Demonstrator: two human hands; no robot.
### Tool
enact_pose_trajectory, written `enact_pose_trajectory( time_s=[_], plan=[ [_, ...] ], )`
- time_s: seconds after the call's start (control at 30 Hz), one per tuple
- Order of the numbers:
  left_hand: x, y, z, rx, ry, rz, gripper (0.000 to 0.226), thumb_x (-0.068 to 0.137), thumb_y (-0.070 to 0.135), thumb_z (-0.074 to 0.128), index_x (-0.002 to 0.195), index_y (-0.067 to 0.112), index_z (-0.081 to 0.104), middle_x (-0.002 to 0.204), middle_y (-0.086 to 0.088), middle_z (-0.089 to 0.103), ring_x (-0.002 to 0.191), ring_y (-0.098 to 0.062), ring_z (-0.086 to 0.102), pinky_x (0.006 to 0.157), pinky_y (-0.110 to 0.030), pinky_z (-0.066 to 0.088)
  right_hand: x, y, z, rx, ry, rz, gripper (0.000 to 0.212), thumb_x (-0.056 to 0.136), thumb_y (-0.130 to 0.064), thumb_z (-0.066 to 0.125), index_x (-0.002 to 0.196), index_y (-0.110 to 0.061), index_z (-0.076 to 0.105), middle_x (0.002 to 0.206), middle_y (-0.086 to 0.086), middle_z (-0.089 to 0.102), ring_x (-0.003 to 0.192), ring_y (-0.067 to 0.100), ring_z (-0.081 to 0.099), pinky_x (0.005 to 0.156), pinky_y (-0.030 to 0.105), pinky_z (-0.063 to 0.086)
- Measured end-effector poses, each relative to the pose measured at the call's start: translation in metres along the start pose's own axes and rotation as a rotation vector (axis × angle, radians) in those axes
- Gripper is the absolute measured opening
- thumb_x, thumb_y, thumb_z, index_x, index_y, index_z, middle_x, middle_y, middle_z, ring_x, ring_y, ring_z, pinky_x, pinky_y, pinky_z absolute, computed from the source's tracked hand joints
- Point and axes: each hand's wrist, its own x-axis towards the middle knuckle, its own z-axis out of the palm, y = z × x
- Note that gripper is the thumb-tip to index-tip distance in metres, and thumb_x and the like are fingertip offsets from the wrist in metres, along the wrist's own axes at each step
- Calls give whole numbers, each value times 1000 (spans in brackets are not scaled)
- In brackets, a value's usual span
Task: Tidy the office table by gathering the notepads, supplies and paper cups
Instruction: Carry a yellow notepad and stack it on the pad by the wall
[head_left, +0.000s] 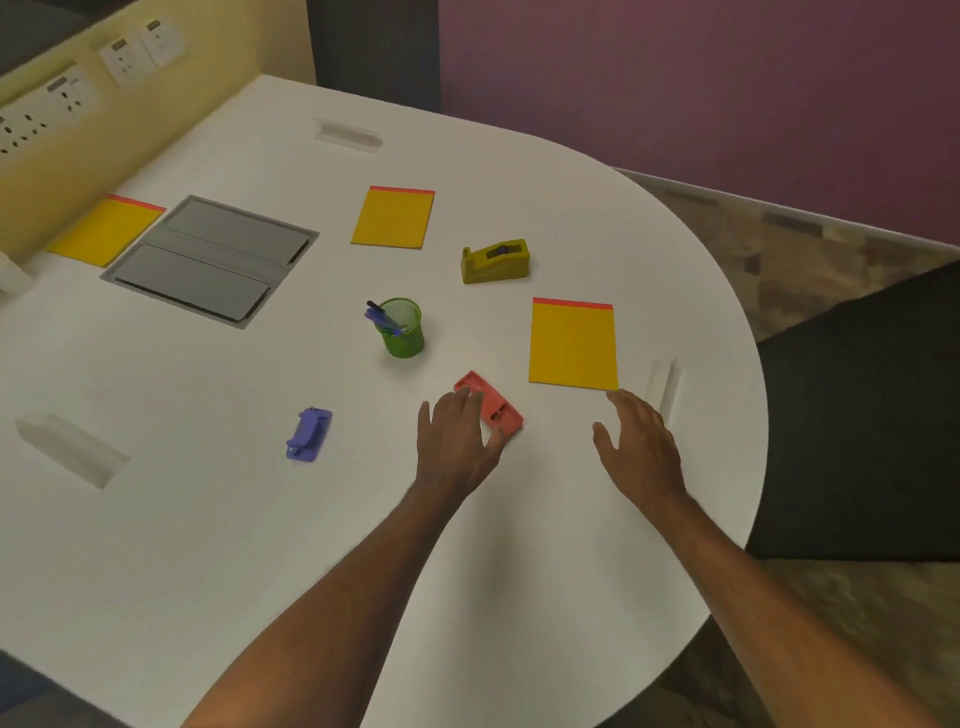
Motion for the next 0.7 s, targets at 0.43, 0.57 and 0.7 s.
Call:
enact_pose_trajectory(
  time_s=[0.43,0.57,0.7],
  plan=[
    [132,102,67,-168,35,-136,64,96,49,51,147,11,47,152,-10,48,140,-27,43,114,-40,35,157,92,16,148,-193,28,61,100,-38,57,154,-19,35,158,5,41,144,26,39,109,46,44],
    [180,107,96,-218,-7,-138,63,97,45,53,148,10,42,155,-10,43,141,-28,38,112,-42,36,198,105,38,172,-218,90,67,100,-39,59,157,-20,28,161,5,36,145,29,38,107,46,45],
    [213,108,126,-253,-23,-181,63,96,45,54,147,10,41,152,-9,44,138,-29,40,105,-44,42,227,111,63,226,-236,145,70,99,-37,61,157,-20,26,161,7,35,145,31,38,109,48,44]
  ],
)
